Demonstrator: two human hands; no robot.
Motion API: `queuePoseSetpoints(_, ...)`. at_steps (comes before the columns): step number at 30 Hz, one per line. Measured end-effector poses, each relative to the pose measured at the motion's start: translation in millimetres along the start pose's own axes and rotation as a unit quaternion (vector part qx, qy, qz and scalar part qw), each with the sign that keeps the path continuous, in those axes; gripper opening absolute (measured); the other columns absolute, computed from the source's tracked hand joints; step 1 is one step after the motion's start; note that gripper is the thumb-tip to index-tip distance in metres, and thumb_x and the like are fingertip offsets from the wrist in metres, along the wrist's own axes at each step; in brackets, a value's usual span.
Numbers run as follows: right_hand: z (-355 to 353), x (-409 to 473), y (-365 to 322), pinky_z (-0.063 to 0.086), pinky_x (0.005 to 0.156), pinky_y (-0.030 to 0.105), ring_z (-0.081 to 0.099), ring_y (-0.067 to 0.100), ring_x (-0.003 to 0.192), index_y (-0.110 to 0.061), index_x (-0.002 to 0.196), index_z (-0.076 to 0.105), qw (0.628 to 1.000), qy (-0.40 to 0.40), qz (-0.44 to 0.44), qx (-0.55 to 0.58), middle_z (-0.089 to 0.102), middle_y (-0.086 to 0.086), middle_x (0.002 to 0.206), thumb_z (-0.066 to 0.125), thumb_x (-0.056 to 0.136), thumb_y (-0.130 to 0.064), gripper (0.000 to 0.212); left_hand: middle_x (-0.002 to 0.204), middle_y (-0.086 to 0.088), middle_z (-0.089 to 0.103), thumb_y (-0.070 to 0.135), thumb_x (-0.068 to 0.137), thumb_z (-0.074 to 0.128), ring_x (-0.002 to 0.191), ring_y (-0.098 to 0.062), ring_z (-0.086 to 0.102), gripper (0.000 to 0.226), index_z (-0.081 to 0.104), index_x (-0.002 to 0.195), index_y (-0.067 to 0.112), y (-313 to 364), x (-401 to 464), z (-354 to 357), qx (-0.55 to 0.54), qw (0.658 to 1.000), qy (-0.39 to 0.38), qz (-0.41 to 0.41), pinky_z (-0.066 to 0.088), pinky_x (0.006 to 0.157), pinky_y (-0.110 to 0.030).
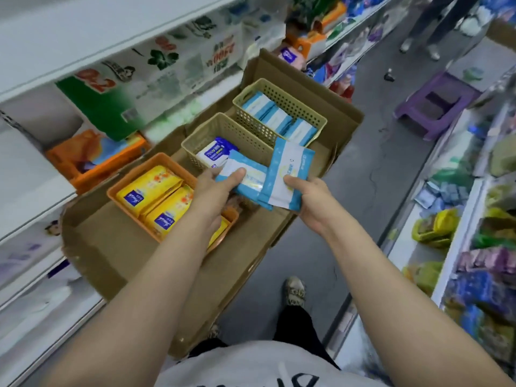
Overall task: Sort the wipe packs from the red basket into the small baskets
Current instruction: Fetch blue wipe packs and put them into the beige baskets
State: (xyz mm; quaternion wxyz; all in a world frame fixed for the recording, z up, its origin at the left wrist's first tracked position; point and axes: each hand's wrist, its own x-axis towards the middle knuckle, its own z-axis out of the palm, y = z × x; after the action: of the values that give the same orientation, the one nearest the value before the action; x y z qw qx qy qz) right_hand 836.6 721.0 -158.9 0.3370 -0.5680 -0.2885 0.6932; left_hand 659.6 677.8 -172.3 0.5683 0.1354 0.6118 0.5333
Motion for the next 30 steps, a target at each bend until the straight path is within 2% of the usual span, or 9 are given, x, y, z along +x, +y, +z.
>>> queuePoseSetpoints(3,-21.9,37.2,-24.8,0.059,0.085,0.037,0.070,0.025,0.099,-0.003,0.127,0.058,0.995,-0.063,-0.009,-0.075,0.070,0.014,0.118,0.059,0.095,-0.007,0.031,0.109,-0.009,0.066,0.014,0.081,0.080,0.085,-0.016,0.072,0.048,0.054,0.121,0.021,10.0,21.3,23.7,0.050,0.996,0.050,0.054,0.060,0.077,-0.032)
queuePoseSetpoints(6,-48.7,71.1,-49.5,0.057,0.083,0.037,0.070,0.027,0.102,-0.007,0.126,0.060,0.982,-0.132,-0.009,-0.137,0.071,0.011,0.116,0.060,0.095,-0.007,0.031,0.098,-0.006,0.072,0.017,0.076,0.084,0.066,-0.008,0.071,0.041,0.065,0.112,0.024,8.8,32.4,54.0,0.158,0.985,0.045,0.057,0.056,0.056,-0.023)
queuePoseSetpoints(11,-90.7,121.1,-92.9,0.057,0.086,0.034,0.070,0.023,0.102,-0.013,0.116,0.066,0.956,-0.203,-0.025,-0.212,0.073,0.006,0.114,0.064,0.093,-0.009,0.024,0.100,-0.010,0.075,0.023,0.073,0.086,0.088,-0.021,0.072,0.036,0.070,0.104,0.015,1.8,52.0,104.1,0.220,0.975,0.041,-0.015,0.058,0.080,-0.034)
queuePoseSetpoints(14,-97.9,152.4,-107.5,0.055,0.092,0.039,0.069,0.026,0.108,-0.008,0.120,0.065,0.945,-0.245,-0.013,-0.215,0.072,0.008,0.117,0.067,0.092,-0.010,0.029,0.101,-0.013,0.075,0.018,0.073,0.086,0.092,-0.025,0.072,0.033,0.070,0.100,0.010,-1.3,62.5,119.7,0.183,0.980,0.074,-0.027,0.059,0.086,-0.040)
queuePoseSetpoints(17,-93.6,188.9,-128.9,0.055,0.093,0.041,0.070,0.025,0.106,-0.010,0.119,0.065,0.946,-0.232,-0.030,-0.226,0.072,0.008,0.116,0.069,0.091,-0.011,0.028,0.096,-0.012,0.075,0.015,0.072,0.086,0.074,-0.017,0.072,0.030,0.069,0.097,0.009,2.4,80.0,121.4,0.113,0.984,0.136,-0.011,0.060,0.067,-0.029)
queuePoseSetpoints(20,-91.8,229.2,-154.2,0.060,0.080,0.035,0.073,0.019,0.091,-0.011,0.114,0.066,0.939,-0.197,-0.065,-0.274,0.075,0.007,0.106,0.072,0.089,-0.010,0.026,0.092,-0.011,0.075,0.013,0.073,0.085,0.077,-0.022,0.072,0.025,0.068,0.091,0.013,11.7,108.5,119.0,0.051,0.983,0.175,-0.006,0.059,0.071,-0.034)
queuePoseSetpoints(23,-89.4,269.8,-174.8,0.060,0.072,0.032,0.072,0.019,0.085,0.000,0.119,0.060,0.933,-0.149,-0.086,-0.315,0.073,0.011,0.107,0.077,0.084,-0.011,0.040,0.079,-0.005,0.076,0.012,0.073,0.085,0.067,-0.016,0.073,0.022,0.067,0.086,0.014,23.1,138.1,123.4,0.025,0.984,0.178,0.006,0.058,0.057,-0.028)
queuePoseSetpoints(28,-77.3,318.5,-196.8,0.055,0.064,0.024,0.067,0.014,0.077,-0.015,0.092,0.065,0.894,-0.143,-0.127,-0.405,0.071,-0.001,0.090,0.077,0.085,-0.016,0.014,0.080,-0.003,0.075,0.011,0.074,0.084,0.065,-0.013,0.073,0.022,0.066,0.087,0.013,27.7,164.3,127.9,-0.002,0.979,0.204,-0.008,0.056,0.053,-0.024)
queuePoseSetpoints(30,-69.6,334.4,-199.5,0.056,0.070,0.028,0.067,0.015,0.078,-0.016,0.091,0.067,0.882,-0.158,-0.135,-0.422,0.071,-0.001,0.090,0.078,0.084,-0.014,0.013,0.081,-0.004,0.074,0.011,0.075,0.083,0.063,-0.011,0.072,0.021,0.066,0.086,0.013,28.0,168.7,125.8,-0.007,0.977,0.213,-0.022,0.056,0.052,-0.024)
